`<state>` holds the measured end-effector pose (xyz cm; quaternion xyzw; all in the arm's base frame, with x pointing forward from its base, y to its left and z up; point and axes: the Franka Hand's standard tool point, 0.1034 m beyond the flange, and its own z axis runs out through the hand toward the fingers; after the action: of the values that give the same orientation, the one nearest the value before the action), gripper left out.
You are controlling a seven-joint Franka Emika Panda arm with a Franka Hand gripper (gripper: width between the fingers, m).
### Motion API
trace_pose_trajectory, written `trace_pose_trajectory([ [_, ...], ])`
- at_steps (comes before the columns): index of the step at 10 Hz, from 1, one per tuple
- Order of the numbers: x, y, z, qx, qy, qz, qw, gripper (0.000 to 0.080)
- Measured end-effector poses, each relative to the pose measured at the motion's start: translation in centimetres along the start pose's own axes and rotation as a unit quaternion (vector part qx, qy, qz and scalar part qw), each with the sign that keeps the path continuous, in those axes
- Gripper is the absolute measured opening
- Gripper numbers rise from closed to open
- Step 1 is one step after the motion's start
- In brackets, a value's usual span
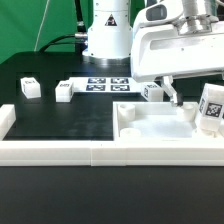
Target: Assemble one leg
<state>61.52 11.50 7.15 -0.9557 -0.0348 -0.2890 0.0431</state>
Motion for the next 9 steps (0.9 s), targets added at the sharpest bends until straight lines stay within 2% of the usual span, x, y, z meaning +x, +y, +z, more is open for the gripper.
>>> trace_pose_trajectory([
  [3,0.0,0.0,0.0,0.0,-0.001,0.0,1.0,0.0648],
  [6,1.8,-1.2,-2.6,0.009,-0.009,0.002,1.0,0.0649],
  [7,2.3,-1.2,-3.0,0.01,-0.008,0.001,1.0,0.0649],
  [9,1.8,-1.4,-2.7,0.013,-0.027,0.002,1.0,0.0649],
])
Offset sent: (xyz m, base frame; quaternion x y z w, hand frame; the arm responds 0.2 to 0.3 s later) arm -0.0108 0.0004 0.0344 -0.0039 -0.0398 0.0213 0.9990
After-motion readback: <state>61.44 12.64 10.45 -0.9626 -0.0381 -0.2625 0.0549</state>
